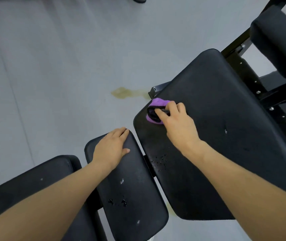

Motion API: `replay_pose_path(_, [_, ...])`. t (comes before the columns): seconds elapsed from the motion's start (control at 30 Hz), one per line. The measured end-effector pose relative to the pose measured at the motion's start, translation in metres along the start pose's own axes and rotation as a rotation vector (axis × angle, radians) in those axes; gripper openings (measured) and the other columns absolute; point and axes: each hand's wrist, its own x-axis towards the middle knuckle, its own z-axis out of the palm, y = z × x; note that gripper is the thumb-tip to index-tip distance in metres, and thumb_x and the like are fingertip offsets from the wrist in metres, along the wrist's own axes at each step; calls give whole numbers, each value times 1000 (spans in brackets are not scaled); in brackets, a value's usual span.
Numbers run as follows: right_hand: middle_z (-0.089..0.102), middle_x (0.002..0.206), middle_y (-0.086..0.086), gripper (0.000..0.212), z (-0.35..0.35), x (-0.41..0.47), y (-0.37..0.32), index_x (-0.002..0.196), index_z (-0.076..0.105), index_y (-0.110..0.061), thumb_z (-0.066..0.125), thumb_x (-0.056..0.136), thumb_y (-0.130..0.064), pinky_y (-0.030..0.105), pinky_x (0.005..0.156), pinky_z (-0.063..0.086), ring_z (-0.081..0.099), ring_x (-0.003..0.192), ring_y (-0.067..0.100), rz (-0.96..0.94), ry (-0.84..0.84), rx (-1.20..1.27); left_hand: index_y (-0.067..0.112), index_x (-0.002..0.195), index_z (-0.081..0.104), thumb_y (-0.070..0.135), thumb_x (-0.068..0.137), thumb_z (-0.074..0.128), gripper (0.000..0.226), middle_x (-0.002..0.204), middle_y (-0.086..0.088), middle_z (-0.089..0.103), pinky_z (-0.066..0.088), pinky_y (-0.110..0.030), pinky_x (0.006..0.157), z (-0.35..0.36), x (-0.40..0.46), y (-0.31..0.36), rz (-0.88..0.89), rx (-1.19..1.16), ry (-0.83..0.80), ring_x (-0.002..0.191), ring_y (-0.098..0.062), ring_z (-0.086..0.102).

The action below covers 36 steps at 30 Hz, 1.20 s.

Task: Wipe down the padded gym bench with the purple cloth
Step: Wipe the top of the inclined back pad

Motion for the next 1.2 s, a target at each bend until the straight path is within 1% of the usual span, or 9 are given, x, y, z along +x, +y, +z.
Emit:
replay_pose_path(0.17, [46, 118, 21, 51, -32, 30, 51, 124, 54, -10, 51, 78, 10, 35, 61, 40, 43, 100, 40, 259, 156, -68, 17, 150, 14, 31, 94, 52, 69, 157, 4, 15, 29, -28, 112, 2, 4, 1, 11, 11, -56, 143, -16, 17])
replay_pose_path(0.27, [49, 112, 22, 44, -20, 30, 31, 119, 58, -7, 42, 80, 4, 38, 62, 45, 45, 96, 40, 321, 214, 7, 18, 150, 14, 32, 94, 52, 70, 156, 5, 14, 33, -30, 110, 2, 7, -1, 8, 25, -86, 142, -16, 17])
replay_pose_path(0.37, [57, 92, 19, 30, 12, 8, -17, 99, 67, -7, 55, 72, -2, 34, 52, 46, 53, 78, 35, 195, 177, 40, 18, 150, 15, 33, 94, 52, 70, 157, 6, 14, 32, -28, 110, 0, 7, -1, 18, 31, -91, 142, -15, 16])
replay_pose_path(0.5, [60, 86, 14, 44, 22, -5, -32, 90, 71, -8, 76, 50, 6, 24, 41, 37, 56, 71, 32, 12, 50, 5, 18, 151, 15, 31, 93, 53, 70, 156, 7, 15, 32, -27, 110, 0, 7, -2, 26, 22, -85, 142, -14, 16])
replay_pose_path(0.6, [62, 93, 16, 38, 3, 5, -2, 95, 70, -9, 63, 59, 2, 25, 41, 37, 57, 76, 36, -66, 64, -68, 18, 151, 15, 29, 94, 53, 70, 156, 7, 15, 32, -27, 110, 2, 5, -2, 15, 0, -79, 142, -15, 16])
replay_pose_path(0.7, [55, 106, 20, 43, -18, 25, 34, 109, 64, -8, 39, 76, 4, 34, 50, 44, 50, 91, 41, 140, 206, -70, 18, 151, 15, 27, 94, 54, 70, 156, 7, 16, 31, -26, 110, 2, 6, -1, 13, -28, -77, 142, -15, 16])
replay_pose_path(0.83, [54, 105, 23, 46, -4, 30, 11, 111, 63, -1, 57, 69, 16, 42, 57, 50, 48, 93, 45, 294, 238, 46, 17, 150, 17, 23, 93, 55, 69, 155, 6, 18, 30, -27, 111, 3, 9, -2, 7, -47, -77, 141, -16, 18])
replay_pose_path(1.03, [62, 88, 14, 37, 39, 17, -50, 85, 72, -8, 77, 51, 4, 27, 46, 41, 53, 78, 33, 20, 142, 34, 17, 150, 18, 25, 92, 57, 70, 155, 7, 19, 29, -25, 111, 6, 8, -4, 17, -50, -58, 141, -14, 18])
replay_pose_path(1.2, [64, 90, 10, 41, 41, -47, -36, 87, 74, -13, 81, 47, -3, 27, 50, 47, 51, 81, 30, -228, 50, 6, 17, 150, 18, 25, 91, 57, 71, 155, 6, 20, 29, -27, 111, 5, 8, -5, 15, -46, -69, 140, -16, 19])
